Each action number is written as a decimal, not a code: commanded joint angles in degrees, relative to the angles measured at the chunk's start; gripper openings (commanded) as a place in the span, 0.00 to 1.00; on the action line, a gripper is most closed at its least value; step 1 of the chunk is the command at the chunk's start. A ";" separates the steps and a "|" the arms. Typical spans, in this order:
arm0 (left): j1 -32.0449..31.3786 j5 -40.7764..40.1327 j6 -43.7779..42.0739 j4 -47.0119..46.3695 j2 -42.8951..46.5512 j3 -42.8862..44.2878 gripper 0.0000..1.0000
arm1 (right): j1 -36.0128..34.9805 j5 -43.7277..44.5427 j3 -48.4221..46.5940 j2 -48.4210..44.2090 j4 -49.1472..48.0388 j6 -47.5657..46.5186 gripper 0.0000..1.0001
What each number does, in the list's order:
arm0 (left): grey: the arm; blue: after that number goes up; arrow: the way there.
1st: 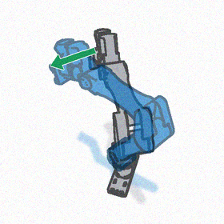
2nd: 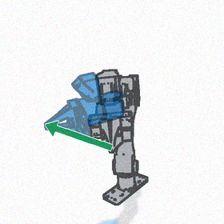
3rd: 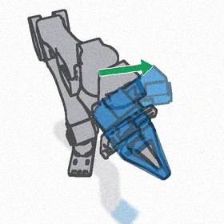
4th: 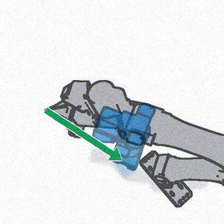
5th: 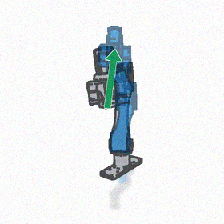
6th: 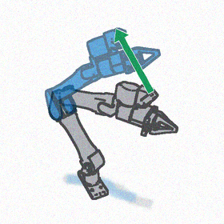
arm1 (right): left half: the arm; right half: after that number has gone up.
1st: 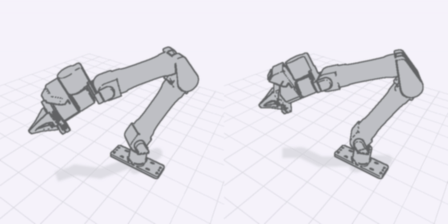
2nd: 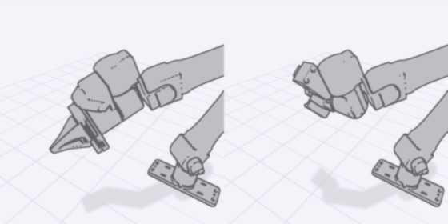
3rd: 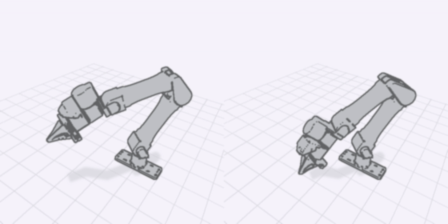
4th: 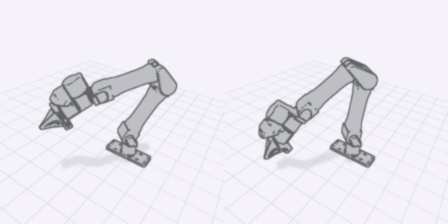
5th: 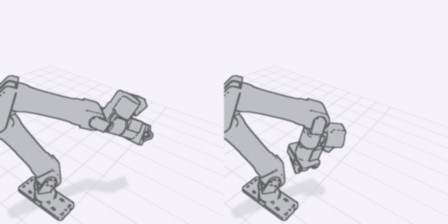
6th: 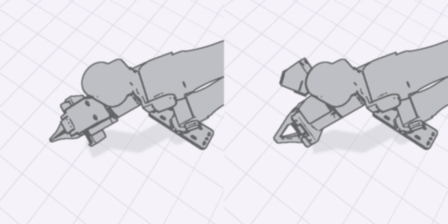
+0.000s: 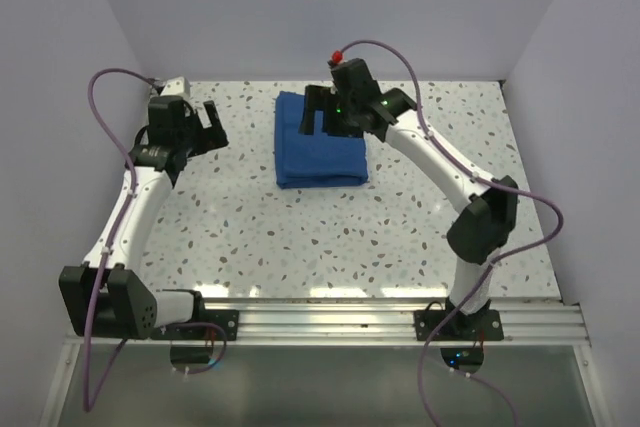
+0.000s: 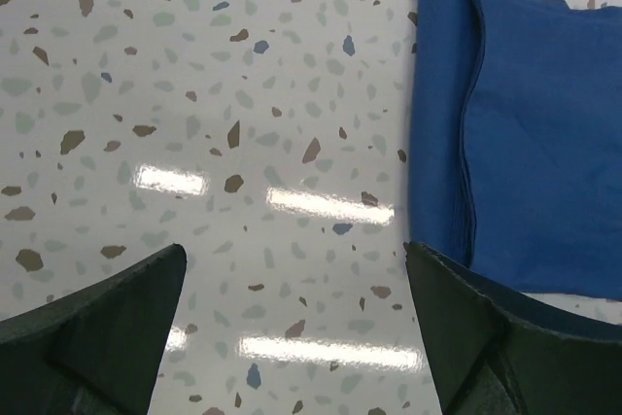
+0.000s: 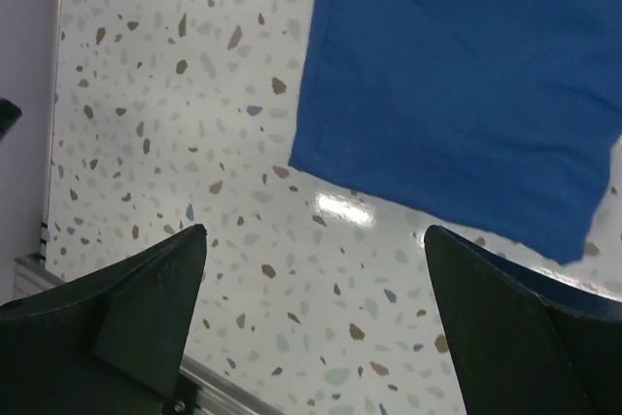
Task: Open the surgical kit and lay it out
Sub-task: Open the surgical kit at the center of the board.
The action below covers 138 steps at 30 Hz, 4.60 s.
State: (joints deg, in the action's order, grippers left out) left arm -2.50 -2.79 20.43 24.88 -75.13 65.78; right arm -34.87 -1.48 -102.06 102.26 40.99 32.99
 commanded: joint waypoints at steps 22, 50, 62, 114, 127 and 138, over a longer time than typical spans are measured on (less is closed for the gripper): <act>0.13 6.83 1.81 9.75 17.39 -12.69 1.00 | -9.86 19.93 -39.36 43.64 18.15 -3.02 0.82; -1.97 1.12 4.09 4.56 12.12 -7.60 1.00 | 15.70 29.42 -5.55 4.80 12.89 -4.60 0.00; -27.08 -10.12 10.33 6.05 -14.05 9.35 1.00 | 33.29 28.20 3.18 5.24 18.07 -0.57 0.98; -23.09 -23.66 3.57 16.60 -25.63 31.19 0.00 | 33.11 14.14 9.43 -9.01 14.56 1.28 0.96; -9.10 -22.62 6.73 13.00 -8.99 5.16 1.00 | 32.24 9.91 4.59 2.06 3.84 0.93 0.98; -9.10 -10.50 8.84 8.07 4.28 -7.15 0.99 | 33.03 17.55 -3.21 14.01 -7.33 6.82 0.90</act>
State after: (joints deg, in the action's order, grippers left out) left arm -11.68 -18.65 27.70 36.14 -72.55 60.58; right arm -2.11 11.49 -100.36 112.95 37.89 36.99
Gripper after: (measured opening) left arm 0.994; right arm 0.924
